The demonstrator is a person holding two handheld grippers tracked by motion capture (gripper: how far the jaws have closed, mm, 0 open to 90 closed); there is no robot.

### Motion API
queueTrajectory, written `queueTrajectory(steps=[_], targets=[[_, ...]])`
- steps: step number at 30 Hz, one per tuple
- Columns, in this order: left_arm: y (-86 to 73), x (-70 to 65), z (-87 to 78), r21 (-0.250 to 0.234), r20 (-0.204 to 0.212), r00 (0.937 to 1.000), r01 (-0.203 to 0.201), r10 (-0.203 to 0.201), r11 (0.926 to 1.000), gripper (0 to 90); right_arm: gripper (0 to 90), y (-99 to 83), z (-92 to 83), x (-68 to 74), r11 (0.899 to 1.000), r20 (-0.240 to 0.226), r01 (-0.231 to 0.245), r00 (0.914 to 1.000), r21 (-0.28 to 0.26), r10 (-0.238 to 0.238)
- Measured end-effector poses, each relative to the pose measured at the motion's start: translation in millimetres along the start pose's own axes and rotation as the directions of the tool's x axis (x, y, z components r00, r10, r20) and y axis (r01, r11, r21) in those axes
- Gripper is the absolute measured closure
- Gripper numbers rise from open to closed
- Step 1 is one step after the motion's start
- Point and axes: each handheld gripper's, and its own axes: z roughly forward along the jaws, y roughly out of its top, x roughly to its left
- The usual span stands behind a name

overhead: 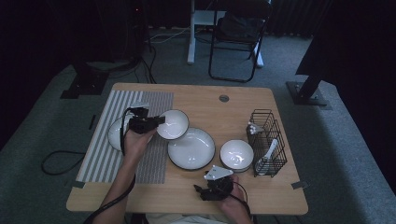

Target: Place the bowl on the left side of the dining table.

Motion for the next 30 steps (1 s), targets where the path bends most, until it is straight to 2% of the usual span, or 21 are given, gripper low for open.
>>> queueTrajectory(steps=[15,24,30], targets=[[-5.0,24.7,-12.3,-0.013,-0.057,0.9975,0.041,-0.042,0.9991,82.2,31.3,0.2,0.1,0.0,1.000,0.001,-0.002,1.0000,0.000,0.002],[-7.5,40.5,-20.3,-0.026,-0.108,0.9923,0.059,-0.062,0.9979,82.2,31.2,0.3,0.2,-0.1,1.000,0.001,-0.004,1.0000,0.000,0.004],[-9.2,47.6,-23.8,-0.036,-0.127,0.9891,0.070,-0.074,0.9969,82.2,31.3,0.4,0.3,-0.1,1.000,0.001,-0.004,1.0000,0.001,0.004]])
